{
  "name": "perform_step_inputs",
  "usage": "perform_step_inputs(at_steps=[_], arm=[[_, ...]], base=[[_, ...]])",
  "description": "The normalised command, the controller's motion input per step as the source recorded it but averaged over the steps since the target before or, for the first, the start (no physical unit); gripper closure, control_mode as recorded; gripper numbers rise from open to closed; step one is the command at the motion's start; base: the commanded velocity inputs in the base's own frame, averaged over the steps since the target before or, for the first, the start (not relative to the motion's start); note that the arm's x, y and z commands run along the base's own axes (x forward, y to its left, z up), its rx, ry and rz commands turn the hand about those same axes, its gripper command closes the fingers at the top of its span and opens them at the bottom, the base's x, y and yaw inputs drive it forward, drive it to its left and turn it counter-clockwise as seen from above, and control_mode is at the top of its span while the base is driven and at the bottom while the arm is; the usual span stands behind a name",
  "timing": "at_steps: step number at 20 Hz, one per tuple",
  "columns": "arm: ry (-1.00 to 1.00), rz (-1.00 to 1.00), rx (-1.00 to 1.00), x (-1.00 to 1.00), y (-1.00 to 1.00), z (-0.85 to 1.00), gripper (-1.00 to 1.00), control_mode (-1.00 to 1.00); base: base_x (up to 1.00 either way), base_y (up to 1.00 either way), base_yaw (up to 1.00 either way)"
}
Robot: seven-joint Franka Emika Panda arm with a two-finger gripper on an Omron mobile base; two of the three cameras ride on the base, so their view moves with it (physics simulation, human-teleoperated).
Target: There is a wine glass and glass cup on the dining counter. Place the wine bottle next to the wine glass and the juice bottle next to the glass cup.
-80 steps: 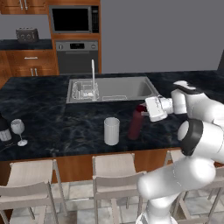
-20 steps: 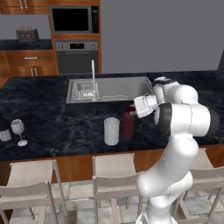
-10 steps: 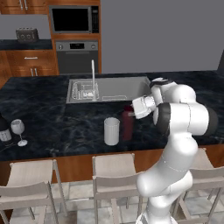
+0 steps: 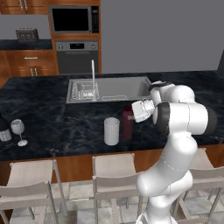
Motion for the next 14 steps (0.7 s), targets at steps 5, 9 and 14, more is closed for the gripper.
perform_step_inputs(at_steps=[5, 9, 14], arm=[[0.0, 0.0, 0.0, 0.0, -0.02, -0.01, -1.0, -1.0], [0.0, 0.0, 0.0, 0.0, -0.11, 0.11, -1.0, -1.0], [0.0, 0.0, 0.0, 0.0, -0.16, 0.13, -1.0, -1.0]], base=[[0.0, 0.0, 0.0], [0.0, 0.0, 0.0], [0.0, 0.0, 0.0]])
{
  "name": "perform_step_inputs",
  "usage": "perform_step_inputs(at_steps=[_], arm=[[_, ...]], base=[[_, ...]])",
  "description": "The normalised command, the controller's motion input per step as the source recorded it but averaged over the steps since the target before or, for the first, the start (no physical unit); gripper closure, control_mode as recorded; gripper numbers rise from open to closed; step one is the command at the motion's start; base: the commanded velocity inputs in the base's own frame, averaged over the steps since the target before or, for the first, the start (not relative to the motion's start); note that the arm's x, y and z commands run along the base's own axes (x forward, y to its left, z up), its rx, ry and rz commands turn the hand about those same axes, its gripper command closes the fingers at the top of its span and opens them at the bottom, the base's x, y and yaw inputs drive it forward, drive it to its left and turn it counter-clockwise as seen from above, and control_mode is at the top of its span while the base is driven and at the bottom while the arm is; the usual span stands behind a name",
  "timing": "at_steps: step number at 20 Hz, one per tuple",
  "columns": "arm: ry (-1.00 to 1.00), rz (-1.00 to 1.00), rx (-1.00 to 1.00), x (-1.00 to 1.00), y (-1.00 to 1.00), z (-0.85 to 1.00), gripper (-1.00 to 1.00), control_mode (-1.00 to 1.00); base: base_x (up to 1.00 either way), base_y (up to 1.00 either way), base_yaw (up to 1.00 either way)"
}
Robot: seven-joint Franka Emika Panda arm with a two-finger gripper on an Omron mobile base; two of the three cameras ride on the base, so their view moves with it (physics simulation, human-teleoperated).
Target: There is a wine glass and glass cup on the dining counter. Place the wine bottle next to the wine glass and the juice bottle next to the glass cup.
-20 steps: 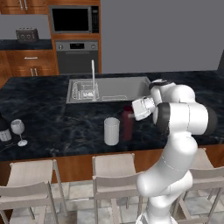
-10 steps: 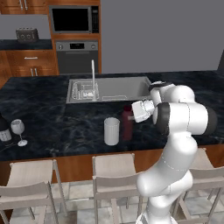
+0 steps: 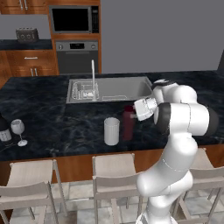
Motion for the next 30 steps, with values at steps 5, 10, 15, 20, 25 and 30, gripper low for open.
perform_step_inputs(at_steps=[5, 10, 15, 20, 25, 30], arm=[[0.0, 0.0, 0.01, -0.01, -0.22, 0.1, -1.0, -1.0], [0.02, 0.0, 0.02, -0.16, -0.23, 0.05, -1.0, -1.0], [0.04, -0.02, 0.01, -0.25, -0.19, 0.12, -1.0, -1.0], [0.06, -0.04, 0.0, -0.17, -0.12, 0.09, -1.0, -1.0], [0.02, -0.03, 0.0, -0.07, -0.2, 0.16, -1.0, -1.0], [0.02, -0.09, 0.0, -0.37, -0.13, 0.32, -1.0, -1.0]], base=[[0.0, 0.0, 0.0], [0.0, 0.0, 0.0], [0.0, 0.0, 0.0], [0.0, 0.0, 0.0], [0.0, 0.0, 0.0], [0.0, 0.0, 0.0]])
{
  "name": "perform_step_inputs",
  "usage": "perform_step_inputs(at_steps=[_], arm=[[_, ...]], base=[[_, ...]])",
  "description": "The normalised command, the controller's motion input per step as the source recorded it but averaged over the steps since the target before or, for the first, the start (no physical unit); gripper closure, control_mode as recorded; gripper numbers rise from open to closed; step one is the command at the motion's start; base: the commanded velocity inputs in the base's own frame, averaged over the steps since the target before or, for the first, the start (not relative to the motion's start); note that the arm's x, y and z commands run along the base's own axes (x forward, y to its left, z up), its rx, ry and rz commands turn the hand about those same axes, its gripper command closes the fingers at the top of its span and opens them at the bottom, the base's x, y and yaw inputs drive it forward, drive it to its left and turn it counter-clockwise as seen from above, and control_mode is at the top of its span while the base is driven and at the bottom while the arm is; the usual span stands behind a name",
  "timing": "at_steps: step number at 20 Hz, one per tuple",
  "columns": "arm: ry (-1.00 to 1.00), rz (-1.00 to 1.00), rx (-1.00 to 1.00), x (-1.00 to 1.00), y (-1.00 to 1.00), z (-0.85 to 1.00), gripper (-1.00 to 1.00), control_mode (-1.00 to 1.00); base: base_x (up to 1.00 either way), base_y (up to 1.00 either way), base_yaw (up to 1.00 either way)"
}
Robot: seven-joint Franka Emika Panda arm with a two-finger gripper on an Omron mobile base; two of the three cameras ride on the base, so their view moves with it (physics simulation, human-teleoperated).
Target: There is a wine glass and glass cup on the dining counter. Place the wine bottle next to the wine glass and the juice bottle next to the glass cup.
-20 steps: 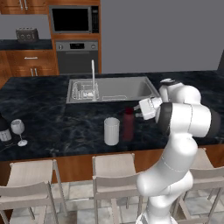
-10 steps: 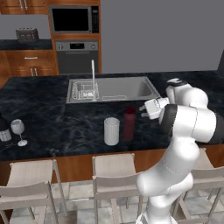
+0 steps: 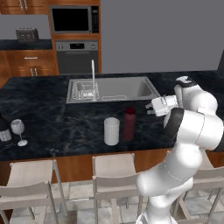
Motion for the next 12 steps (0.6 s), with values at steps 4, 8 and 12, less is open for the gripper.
perform_step_inputs(at_steps=[4, 8, 12], arm=[[0.01, -0.24, 0.0, -0.54, -0.01, 0.26, -1.0, -1.0], [0.0, -0.36, -0.04, -0.62, 0.0, 0.09, -1.0, -1.0], [0.0, -0.37, -0.04, -0.56, 0.0, 0.13, -1.0, -1.0]], base=[[0.0, 0.0, 0.0], [0.0, 0.0, 0.0], [0.0, 0.0, 0.0]])
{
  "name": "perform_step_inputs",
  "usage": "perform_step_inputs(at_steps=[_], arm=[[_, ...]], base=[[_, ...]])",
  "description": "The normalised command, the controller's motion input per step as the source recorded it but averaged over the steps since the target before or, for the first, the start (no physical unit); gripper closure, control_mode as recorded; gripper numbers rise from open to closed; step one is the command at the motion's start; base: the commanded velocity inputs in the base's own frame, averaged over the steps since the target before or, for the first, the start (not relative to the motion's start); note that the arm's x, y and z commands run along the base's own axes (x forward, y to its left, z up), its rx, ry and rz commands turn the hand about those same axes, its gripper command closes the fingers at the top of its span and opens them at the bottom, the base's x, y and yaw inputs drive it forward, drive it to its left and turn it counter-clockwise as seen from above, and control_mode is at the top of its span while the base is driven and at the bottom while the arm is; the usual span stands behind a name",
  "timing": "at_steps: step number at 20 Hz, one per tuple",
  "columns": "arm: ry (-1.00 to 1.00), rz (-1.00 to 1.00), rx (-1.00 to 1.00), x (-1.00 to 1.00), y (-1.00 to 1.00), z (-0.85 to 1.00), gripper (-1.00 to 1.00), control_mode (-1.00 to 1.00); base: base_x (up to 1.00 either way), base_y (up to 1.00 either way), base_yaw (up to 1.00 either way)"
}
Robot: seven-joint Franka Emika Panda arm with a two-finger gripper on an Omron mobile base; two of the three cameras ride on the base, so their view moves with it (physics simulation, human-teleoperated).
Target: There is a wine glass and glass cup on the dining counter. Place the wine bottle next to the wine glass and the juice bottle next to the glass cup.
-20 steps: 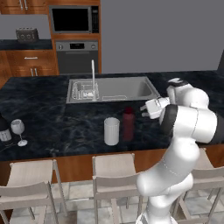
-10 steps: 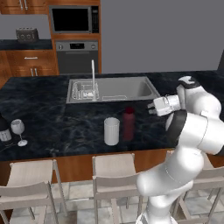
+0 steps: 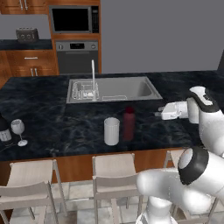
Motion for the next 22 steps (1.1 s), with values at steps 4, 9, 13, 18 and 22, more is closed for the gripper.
perform_step_inputs(at_steps=[4, 9, 13, 18, 22], arm=[[0.06, -0.33, -0.02, -0.51, 0.0, 0.23, -1.0, -1.0], [0.21, -0.28, 0.0, -0.5, 0.0, 0.29, -1.0, -1.0], [0.2, -0.23, 0.0, -0.55, 0.0, 0.26, -1.0, -1.0], [0.27, -0.13, -0.01, -0.59, 0.0, 0.21, -1.0, -1.0], [0.21, -0.04, -0.07, -0.66, 0.03, 0.1, -1.0, -1.0]], base=[[0.0, 0.0, 0.0], [0.0, 0.0, 0.0], [0.0, 0.0, 0.0], [0.0, 0.0, 0.0], [0.0, 0.0, 0.0]])
